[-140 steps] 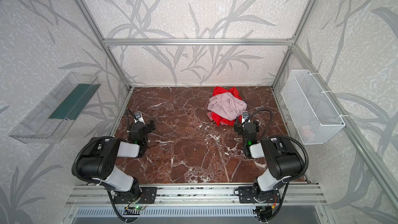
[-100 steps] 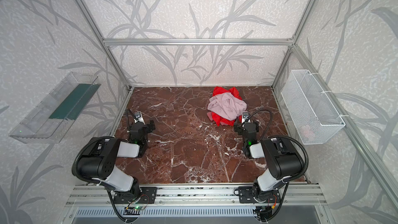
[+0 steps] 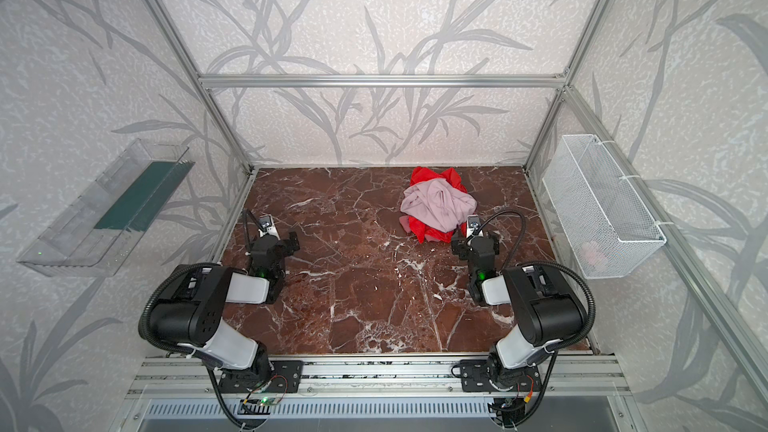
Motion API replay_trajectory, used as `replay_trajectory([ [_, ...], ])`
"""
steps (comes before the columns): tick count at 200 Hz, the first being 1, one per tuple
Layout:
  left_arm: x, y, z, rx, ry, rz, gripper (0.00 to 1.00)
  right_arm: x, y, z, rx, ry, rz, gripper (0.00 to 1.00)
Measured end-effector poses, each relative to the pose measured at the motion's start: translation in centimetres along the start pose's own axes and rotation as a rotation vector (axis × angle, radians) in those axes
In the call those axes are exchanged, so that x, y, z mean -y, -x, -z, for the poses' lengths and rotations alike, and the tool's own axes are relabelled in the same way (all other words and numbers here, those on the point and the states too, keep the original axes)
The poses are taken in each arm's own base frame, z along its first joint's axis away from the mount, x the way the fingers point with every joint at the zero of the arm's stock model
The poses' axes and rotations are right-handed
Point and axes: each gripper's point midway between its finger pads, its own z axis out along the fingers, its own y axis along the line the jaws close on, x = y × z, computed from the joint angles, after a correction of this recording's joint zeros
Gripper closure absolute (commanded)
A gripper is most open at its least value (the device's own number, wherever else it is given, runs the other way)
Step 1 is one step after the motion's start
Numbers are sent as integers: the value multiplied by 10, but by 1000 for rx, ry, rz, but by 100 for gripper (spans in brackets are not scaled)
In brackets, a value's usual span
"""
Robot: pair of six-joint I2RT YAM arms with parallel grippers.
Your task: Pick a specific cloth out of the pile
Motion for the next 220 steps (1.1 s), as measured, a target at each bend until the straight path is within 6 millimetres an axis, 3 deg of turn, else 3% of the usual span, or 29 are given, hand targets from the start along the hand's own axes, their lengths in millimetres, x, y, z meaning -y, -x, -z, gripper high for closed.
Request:
replay_trajectory([
  [104,0,0,0,0,-3,1,1,1,0,0,-1,-1,-1,1],
  [115,1,0,0,-1,-6,4,13,1,0,0,-1,-2,-2,0],
  [123,1,0,0,0,-9,9,22,2,0,0,-1,-3,-2,5],
  [140,2,0,0,0,-12,-1,31,2,0,0,-2,-3,-2,8],
  [158,5,8,7,22,-14,-18,34,-1,3,2,-13,-1,15,11],
  [171,11,25,21,58,-29,-29,34,-6,18,11,0,-6,49,12],
  [184,16,53,39,114,-55,-13,35,-19,45,21,23,16,75,18],
  [220,16,127,72,167,-115,77,37,-42,157,52,123,107,10,31],
])
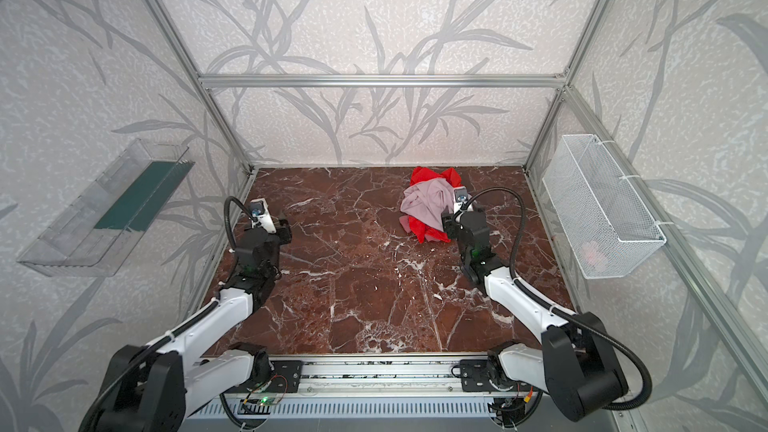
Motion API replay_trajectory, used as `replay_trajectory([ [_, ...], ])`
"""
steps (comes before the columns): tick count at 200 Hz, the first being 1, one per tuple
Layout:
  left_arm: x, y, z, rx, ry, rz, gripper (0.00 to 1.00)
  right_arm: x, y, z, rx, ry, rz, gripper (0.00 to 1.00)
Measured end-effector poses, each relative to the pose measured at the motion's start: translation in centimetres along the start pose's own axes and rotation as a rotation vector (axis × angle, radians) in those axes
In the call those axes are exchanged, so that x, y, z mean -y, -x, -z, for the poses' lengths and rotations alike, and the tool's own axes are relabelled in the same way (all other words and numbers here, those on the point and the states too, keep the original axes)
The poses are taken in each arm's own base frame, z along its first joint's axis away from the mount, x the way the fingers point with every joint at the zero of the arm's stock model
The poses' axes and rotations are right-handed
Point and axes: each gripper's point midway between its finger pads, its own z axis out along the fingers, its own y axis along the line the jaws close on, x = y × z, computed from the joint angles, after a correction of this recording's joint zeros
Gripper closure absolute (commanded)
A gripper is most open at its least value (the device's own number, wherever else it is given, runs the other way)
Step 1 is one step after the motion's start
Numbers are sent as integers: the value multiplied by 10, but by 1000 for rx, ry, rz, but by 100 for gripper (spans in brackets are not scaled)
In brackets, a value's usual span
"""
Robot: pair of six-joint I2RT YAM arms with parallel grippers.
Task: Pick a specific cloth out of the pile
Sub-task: 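Reach the right gripper to the dusty-pink cloth under the lavender shirt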
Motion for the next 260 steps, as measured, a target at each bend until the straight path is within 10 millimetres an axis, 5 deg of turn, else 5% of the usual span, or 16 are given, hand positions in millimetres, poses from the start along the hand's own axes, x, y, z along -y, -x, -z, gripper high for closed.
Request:
replay_trajectory([
  [17,3,17,7,-30,-21,67,37,-20,22,10,-7,59,-10,33],
  [34,5,11,10,-104,-33,110,38,-56,18,13,-81,152,21,40],
  [70,12,-35,14,-331,-50,133,41,-133,-37,4,-339,338,112,50],
  [112,20,-62,21,-454,-79,150,41,-178,-91,-7,-557,436,145,60],
  [172,24,-66,21,-471,-98,155,41,-209,-123,-47,-688,427,168,65],
  [260,28,-76,18,-502,-106,138,41,-200,-136,-88,-746,292,259,65],
])
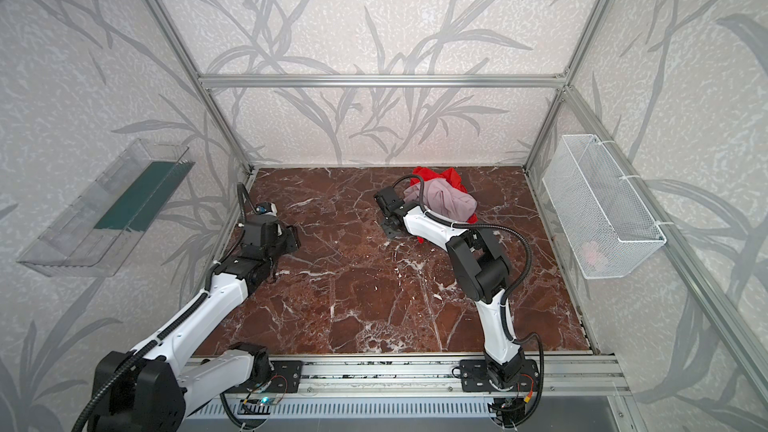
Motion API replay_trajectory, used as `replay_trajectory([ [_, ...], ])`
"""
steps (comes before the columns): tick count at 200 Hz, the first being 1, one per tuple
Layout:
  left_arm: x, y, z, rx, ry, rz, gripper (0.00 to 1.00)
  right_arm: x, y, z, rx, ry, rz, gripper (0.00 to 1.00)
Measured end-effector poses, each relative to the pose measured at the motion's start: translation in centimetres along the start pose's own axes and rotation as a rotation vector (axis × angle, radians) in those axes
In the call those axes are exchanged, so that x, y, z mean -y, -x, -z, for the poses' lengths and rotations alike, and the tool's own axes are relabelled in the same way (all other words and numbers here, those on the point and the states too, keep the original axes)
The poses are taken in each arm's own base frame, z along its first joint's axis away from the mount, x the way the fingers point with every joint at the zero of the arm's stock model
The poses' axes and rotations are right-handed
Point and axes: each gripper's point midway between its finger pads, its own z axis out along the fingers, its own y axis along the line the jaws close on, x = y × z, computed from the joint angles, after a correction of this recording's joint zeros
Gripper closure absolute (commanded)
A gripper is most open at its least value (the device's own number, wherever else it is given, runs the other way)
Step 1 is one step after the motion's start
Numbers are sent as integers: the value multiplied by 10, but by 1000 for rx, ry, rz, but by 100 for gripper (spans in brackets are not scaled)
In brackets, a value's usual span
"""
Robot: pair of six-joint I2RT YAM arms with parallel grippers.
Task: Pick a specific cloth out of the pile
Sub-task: 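Reach the right gripper to the dusty-pink cloth under the lavender shirt, then close the right gripper on the dusty-pink cloth's edge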
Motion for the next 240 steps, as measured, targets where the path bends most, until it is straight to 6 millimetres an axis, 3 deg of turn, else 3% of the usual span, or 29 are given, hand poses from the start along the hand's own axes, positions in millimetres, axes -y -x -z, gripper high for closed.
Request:
replay_trajectory([
  [51,0,0,0,0,1,-18,41,9,-6,-24,-57,-63,41,65],
  [124,0,0,-2,-1,1,-37,41,16,11,-26,-49,-100,59,65],
  [171,1,1,-2,3,-1,-41,41,18,0,-37,-99,-126,87,65],
  [240,1,1,-2,5,-1,-48,41,27,0,-38,-121,-183,118,64],
])
